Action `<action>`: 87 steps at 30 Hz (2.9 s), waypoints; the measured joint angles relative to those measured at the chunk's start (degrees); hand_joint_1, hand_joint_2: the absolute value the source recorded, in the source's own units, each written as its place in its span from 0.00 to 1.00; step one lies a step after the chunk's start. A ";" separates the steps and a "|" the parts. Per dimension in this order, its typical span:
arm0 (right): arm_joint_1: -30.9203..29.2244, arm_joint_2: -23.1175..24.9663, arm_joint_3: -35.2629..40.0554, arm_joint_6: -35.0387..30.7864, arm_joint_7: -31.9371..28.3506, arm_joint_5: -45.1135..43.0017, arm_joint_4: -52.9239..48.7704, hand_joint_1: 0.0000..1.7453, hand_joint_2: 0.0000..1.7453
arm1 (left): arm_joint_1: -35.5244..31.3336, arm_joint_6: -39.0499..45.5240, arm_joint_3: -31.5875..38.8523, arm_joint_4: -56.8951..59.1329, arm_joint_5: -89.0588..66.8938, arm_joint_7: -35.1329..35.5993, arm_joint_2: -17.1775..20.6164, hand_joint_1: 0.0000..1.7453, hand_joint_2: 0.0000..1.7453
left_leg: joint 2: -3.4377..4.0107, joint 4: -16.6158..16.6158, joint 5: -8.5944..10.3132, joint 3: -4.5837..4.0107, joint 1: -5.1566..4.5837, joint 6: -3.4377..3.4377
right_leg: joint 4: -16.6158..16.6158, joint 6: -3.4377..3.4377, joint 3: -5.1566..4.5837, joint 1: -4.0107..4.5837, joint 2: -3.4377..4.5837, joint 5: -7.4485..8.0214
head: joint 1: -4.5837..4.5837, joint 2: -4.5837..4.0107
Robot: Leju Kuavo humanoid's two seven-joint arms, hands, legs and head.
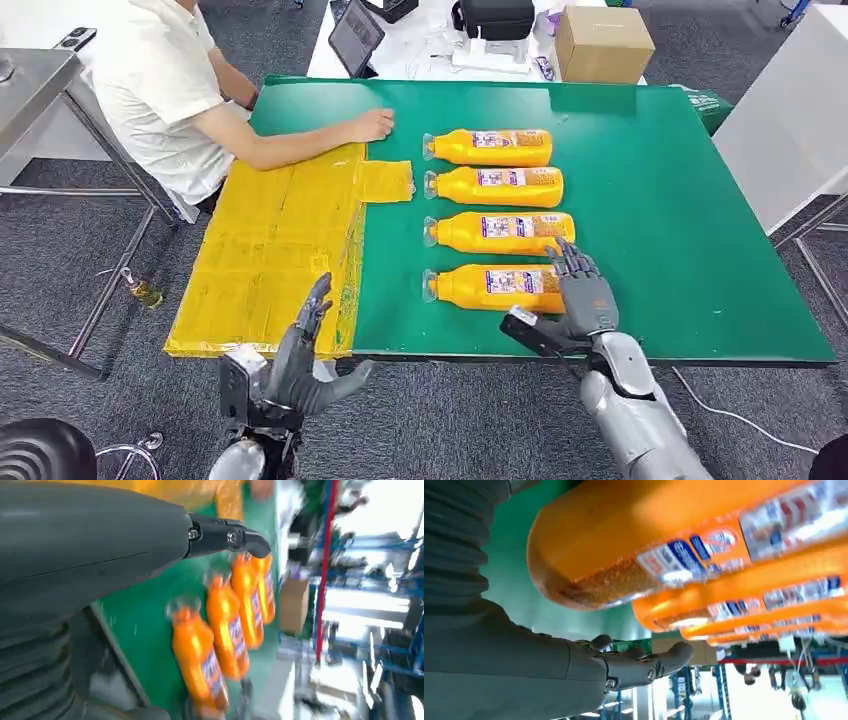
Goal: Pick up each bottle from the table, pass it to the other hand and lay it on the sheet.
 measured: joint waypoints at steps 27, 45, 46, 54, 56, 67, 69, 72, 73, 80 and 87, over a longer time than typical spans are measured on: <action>-8.57 -5.01 6.97 19.48 1.12 -7.60 9.42 1.00 1.00 | 0.23 -4.40 -0.46 0.00 5.85 4.03 -0.04 0.00 1.00 | -0.09 0.00 -0.02 0.70 0.01 0.02 | -0.04 -0.01 0.66 0.01 0.00 -0.03 | -0.02 0.00; -1.65 -0.51 1.45 16.00 -13.65 -27.45 4.87 1.00 1.00 | 0.01 6.05 -0.88 0.21 4.98 1.14 -0.85 0.00 1.00 | 0.03 -0.01 -0.05 0.66 0.02 -0.01 | -0.02 -0.01 0.65 0.04 0.01 -0.02 | -0.02 0.00; -0.48 0.02 1.14 16.29 -13.73 -28.37 3.34 1.00 1.00 | 0.01 6.55 -0.83 0.44 5.88 1.32 -1.23 0.00 1.00 | 0.02 -0.01 -0.05 0.61 0.02 -0.01 | -0.02 -0.01 0.63 0.04 0.01 -0.02 | -0.02 0.00; 5.25 3.56 -1.24 20.51 -16.35 -36.68 -7.02 1.00 1.00 | 0.10 5.69 -0.48 2.38 15.00 3.00 -2.97 0.00 1.00 | -0.18 -0.01 -0.05 0.37 0.00 0.00 | -0.01 0.01 0.42 0.00 -0.02 -0.05 | 0.00 0.00; 6.77 5.18 -1.44 23.29 -17.24 -41.91 -10.36 1.00 1.00 | 0.06 4.84 -0.39 3.26 19.41 2.67 -3.06 0.00 1.00 | -0.16 -0.01 -0.06 0.36 0.00 0.00 | -0.01 0.01 0.35 0.00 0.00 -0.05 | 0.00 0.00; 11.02 13.07 0.22 27.15 -17.33 -50.95 -16.17 1.00 1.00 | -1.07 4.19 -0.90 5.16 22.07 0.83 -3.41 0.00 1.00 | -0.12 -0.02 -0.07 0.32 0.10 -0.04 | -0.01 -0.03 0.31 0.11 0.00 -0.07 | 0.00 0.00; 10.79 13.29 1.05 27.96 -15.68 -50.08 -16.00 1.00 1.00 | -1.08 2.58 -0.96 5.20 23.05 0.75 -3.41 0.00 1.00 | -0.12 -0.02 -0.07 0.30 0.09 -0.04 | -0.01 -0.03 0.33 0.10 0.00 -0.07 | 0.00 0.00; 9.63 14.62 4.30 28.97 -16.93 -48.37 -12.35 1.00 1.00 | -1.75 -0.01 -1.29 5.25 26.02 3.10 -3.58 0.00 1.00 | -0.11 -0.02 -0.06 0.30 0.10 -0.04 | -0.01 -0.03 0.30 0.11 0.00 -0.06 | 0.00 0.00; 9.40 15.28 5.49 28.96 -17.46 -48.05 -11.38 1.00 1.00 | -1.97 -0.40 -1.36 5.31 26.70 3.50 -3.69 0.00 1.00 | -0.11 -0.02 -0.06 0.31 0.11 -0.04 | -0.01 -0.03 0.30 0.12 0.00 -0.06 | 0.00 0.00; 7.05 18.38 13.36 27.08 -17.66 -45.13 -5.37 1.00 1.00 | -3.76 -1.34 -2.49 5.62 26.61 2.08 -4.09 0.00 1.00 | -0.09 -0.02 -0.05 0.30 0.17 -0.08 | 0.02 -0.04 0.28 0.16 0.00 -0.07 | 0.00 0.00; 4.27 18.75 17.16 24.90 -17.70 -42.60 -2.38 1.00 1.00 | -4.26 -3.07 -2.23 5.66 27.45 2.10 -4.06 0.00 1.00 | -0.10 -0.01 -0.05 0.28 0.12 -0.07 | 0.00 -0.04 0.26 0.13 0.00 -0.06 | -0.02 0.00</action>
